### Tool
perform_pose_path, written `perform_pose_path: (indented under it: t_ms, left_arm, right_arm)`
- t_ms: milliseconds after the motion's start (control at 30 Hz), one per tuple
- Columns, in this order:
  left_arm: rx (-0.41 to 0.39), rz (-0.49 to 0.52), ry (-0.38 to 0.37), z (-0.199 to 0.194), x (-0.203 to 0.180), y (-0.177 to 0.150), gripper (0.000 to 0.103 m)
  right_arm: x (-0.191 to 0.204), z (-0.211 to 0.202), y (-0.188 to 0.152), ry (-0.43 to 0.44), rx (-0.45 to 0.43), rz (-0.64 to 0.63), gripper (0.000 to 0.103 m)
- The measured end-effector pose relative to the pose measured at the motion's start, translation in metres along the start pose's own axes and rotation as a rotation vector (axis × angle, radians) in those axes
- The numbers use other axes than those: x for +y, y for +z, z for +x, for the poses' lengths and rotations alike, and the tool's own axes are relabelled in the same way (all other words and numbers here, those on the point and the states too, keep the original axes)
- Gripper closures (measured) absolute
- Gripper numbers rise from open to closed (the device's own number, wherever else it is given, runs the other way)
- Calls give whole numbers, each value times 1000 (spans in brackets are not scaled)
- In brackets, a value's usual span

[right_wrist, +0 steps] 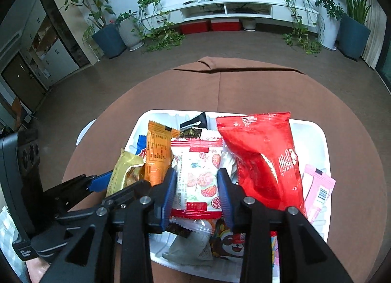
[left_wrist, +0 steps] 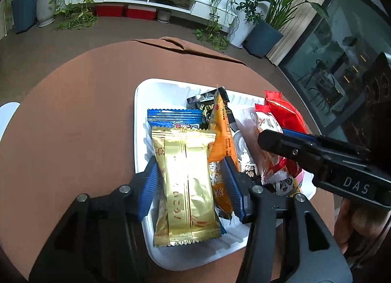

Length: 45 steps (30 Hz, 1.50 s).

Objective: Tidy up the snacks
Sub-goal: 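Open both tools to release the snacks in the tray and withdraw them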

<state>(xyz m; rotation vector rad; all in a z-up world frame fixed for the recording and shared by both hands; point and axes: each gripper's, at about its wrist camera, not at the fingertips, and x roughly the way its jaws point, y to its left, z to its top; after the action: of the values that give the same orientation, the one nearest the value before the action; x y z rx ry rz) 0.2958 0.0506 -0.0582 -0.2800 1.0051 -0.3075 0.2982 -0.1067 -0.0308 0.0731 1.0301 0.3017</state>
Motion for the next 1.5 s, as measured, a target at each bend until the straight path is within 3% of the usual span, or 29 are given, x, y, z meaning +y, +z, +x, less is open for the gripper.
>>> perform_pose_path:
  t_ms: [400, 567, 867, 967, 1267, 1367, 1500]
  left_arm:
    - [-27, -4, -8, -7, 0, -4, 50]
    - [-35, 8, -13, -12, -2, -8, 46]
    - [-61, 7, -14, -22, -3, -16, 43]
    - [-72, 7, 5, -27, -3, -18, 30]
    - [-83, -34, 31, -34, 9, -28, 27]
    - [-106, -35, 48, -46, 7, -32, 20]
    - [-156, -14, 123, -69, -3, -40, 0]
  right_arm:
    - [1, -4, 0, -10, -9, 5, 64]
    - [-1, -4, -1, -13, -12, 12, 54]
    - [0, -6, -2, -18, -17, 12, 54]
    - [0, -7, -2, -18, -22, 14, 53]
    - [1, -17, -6, -22, -56, 23, 38]
    - [-1, -25, -8, -12, -78, 39, 33]
    - [-5, -46, -17, 16, -130, 69, 27]
